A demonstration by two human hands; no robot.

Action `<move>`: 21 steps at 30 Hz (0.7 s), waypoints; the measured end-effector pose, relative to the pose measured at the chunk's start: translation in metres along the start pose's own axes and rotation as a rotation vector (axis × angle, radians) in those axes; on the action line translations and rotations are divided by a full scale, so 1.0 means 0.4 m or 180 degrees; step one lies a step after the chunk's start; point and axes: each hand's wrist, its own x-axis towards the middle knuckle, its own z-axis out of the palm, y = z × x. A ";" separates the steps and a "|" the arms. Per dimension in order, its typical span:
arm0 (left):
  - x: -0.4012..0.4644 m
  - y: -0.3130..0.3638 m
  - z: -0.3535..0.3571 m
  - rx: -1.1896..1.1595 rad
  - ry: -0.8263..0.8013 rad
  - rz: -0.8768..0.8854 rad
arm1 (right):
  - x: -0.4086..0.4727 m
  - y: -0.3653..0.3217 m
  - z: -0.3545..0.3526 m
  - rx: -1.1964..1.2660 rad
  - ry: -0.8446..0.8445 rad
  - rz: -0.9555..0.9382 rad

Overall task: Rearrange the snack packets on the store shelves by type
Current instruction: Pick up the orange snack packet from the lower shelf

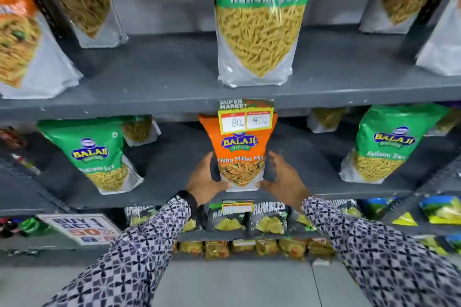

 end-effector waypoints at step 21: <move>-0.102 0.074 0.201 -0.0060 -0.0469 0.0142 | -0.159 0.151 -0.013 0.0920 0.0408 0.0567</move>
